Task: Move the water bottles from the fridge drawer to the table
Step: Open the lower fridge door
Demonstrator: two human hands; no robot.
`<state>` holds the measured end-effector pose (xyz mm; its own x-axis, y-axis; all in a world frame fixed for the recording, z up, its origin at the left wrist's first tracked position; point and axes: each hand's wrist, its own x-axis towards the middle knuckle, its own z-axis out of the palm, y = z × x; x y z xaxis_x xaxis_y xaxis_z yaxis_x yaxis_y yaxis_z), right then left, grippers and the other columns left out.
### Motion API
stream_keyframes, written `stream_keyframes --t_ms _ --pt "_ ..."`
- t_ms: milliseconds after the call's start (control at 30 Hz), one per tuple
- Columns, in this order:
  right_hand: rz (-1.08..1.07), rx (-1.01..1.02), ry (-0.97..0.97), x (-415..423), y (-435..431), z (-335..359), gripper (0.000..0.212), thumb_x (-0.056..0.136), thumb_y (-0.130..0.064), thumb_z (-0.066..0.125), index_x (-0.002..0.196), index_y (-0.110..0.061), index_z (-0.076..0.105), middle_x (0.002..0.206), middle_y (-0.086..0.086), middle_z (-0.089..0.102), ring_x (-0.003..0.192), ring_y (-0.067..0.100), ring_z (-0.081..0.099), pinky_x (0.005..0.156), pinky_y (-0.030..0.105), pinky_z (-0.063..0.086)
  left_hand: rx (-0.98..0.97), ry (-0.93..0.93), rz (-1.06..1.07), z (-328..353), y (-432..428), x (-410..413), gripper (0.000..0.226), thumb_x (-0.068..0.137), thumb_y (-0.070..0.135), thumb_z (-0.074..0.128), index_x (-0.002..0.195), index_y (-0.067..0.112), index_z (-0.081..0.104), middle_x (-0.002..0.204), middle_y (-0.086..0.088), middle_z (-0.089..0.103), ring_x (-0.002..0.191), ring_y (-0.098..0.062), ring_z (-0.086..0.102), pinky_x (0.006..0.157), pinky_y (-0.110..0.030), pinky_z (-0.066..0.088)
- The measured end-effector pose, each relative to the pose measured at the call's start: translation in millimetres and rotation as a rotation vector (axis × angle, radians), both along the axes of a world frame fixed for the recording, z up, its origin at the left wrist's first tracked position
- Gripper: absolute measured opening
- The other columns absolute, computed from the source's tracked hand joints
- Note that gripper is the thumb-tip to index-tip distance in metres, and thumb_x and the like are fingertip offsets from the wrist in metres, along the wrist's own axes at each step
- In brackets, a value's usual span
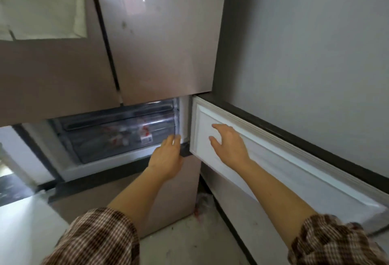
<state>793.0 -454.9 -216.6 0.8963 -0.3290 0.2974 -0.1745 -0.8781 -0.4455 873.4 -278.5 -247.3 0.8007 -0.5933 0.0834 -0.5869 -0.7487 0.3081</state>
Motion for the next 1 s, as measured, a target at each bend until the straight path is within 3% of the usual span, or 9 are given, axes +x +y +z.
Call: stream_keyframes --t_ms 133,267,367,467,567,667,767,900,1000 --pt "0.122 0.123 0.114 65 61 -31 0.051 0.096 -0.028 0.054 0.142 -0.011 0.042 0.143 0.012 0.046 0.127 0.026 0.046 0.105 0.033 0.035 0.025 0.113 0.211 -18 65 44 0.066 0.091 0.025 0.052 0.148 0.014 0.020 0.153 -0.011 0.024 0.135 -0.030 0.031 0.101 -0.044 0.040" --pt "0.201 0.246 0.200 128 110 -59 0.054 0.095 -0.030 0.056 0.142 -0.009 0.041 0.145 0.012 0.045 0.129 0.025 0.046 0.105 0.031 0.036 -0.101 0.216 0.395 -39 116 91 0.061 0.092 0.026 0.053 0.146 0.017 0.026 0.144 -0.013 0.035 0.129 -0.032 0.038 0.100 -0.044 0.040" --pt "0.203 0.380 0.239 176 138 -75 0.050 0.094 -0.031 0.058 0.140 -0.014 0.046 0.141 0.008 0.050 0.126 0.025 0.049 0.099 0.029 0.039 -0.328 0.342 0.527 -55 139 133 0.051 0.093 0.029 0.053 0.141 0.017 0.039 0.136 -0.015 0.048 0.122 -0.035 0.046 0.095 -0.041 0.042" --pt "0.141 0.585 0.266 224 160 -90 0.048 0.093 -0.033 0.059 0.135 -0.012 0.051 0.135 0.006 0.056 0.122 0.026 0.053 0.095 0.027 0.040 -0.710 0.550 0.715 -61 149 170 0.033 0.091 0.038 0.058 0.111 0.013 0.064 0.111 -0.012 0.065 0.106 -0.034 0.058 0.087 -0.039 0.047" --pt "0.048 0.834 0.267 263 176 -100 0.048 0.092 -0.035 0.061 0.128 -0.003 0.054 0.128 0.010 0.059 0.114 0.025 0.055 0.089 0.025 0.040 -1.055 0.687 0.790 -64 154 197 0.016 0.090 0.024 0.055 0.081 0.018 0.067 0.094 -0.011 0.069 0.093 -0.032 0.063 0.088 -0.049 0.051" --pt "-0.121 1.221 0.219 283 182 -104 0.037 0.091 -0.032 0.062 0.109 0.001 0.062 0.109 0.017 0.065 0.106 0.031 0.061 0.096 0.038 0.048 -1.395 0.815 0.819 -72 159 212 0.019 0.094 0.019 0.051 0.082 0.019 0.066 0.076 -0.001 0.073 0.070 -0.014 0.070 0.062 -0.030 0.055" --pt "-0.201 1.686 0.124 291 180 -103 0.014 0.092 -0.019 0.061 0.100 -0.008 0.062 0.101 0.013 0.065 0.098 0.026 0.064 0.091 0.038 0.051 -1.795 0.961 0.857 -74 164 217 0.016 0.097 0.014 0.049 0.088 0.011 0.061 0.064 -0.002 0.073 0.057 -0.012 0.070 0.048 -0.022 0.055" --pt "-0.186 1.944 0.048 293 175 -103 0.012 0.094 -0.011 0.058 0.104 -0.005 0.059 0.099 0.015 0.066 0.090 0.025 0.065 0.080 0.035 0.053 -1.864 1.067 0.823 -73 167 216 0.012 0.098 0.011 0.048 0.092 0.008 0.059 0.063 -0.004 0.073 0.057 -0.014 0.071 0.060 -0.032 0.060" --pt "-0.144 1.980 0.065 290 176 -101 0.009 0.094 -0.010 0.056 0.102 -0.007 0.059 0.098 0.013 0.065 0.090 0.023 0.064 0.071 0.035 0.052 -1.842 1.104 0.816 -64 168 215 0.014 0.097 0.014 0.049 0.089 0.009 0.059 0.061 -0.005 0.072 0.058 -0.017 0.071 0.045 -0.028 0.056"
